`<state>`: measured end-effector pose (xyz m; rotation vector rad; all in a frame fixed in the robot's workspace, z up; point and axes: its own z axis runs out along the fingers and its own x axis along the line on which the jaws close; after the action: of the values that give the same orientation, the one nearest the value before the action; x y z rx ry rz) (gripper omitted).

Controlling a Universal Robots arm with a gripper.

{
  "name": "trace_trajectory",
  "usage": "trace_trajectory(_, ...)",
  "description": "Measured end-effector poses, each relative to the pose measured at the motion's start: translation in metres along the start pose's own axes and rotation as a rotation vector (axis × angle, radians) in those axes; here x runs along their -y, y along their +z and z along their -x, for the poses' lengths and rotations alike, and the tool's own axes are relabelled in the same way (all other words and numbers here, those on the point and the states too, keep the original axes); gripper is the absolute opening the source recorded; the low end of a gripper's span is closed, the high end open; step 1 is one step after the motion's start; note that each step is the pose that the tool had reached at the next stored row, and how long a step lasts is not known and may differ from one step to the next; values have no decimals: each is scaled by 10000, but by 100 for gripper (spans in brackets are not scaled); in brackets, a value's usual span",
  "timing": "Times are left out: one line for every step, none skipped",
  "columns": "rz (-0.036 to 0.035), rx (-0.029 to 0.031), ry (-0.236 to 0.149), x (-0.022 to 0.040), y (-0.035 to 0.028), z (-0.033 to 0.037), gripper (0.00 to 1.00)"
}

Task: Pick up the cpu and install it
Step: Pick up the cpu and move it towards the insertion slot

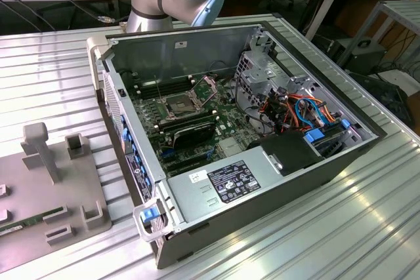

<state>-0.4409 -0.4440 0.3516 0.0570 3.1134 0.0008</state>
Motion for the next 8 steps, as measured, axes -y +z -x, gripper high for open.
trace_trajectory(0,-1,0,0,-1,0,55)
trace_trajectory(0,-1,0,0,-2,0,55)
trace_trajectory(-1,-2,0,0,-2,0,55)
trace_trajectory(-1,-1,0,0,-3,0,55)
trace_trajectory(0,-1,0,0,-2,0,55)
trace_trajectory(-1,-1,0,0,-3,0,55)
trace_trajectory(-1,-1,0,0,-3,0,55)
trace_trajectory(-1,-1,0,0,-3,0,55)
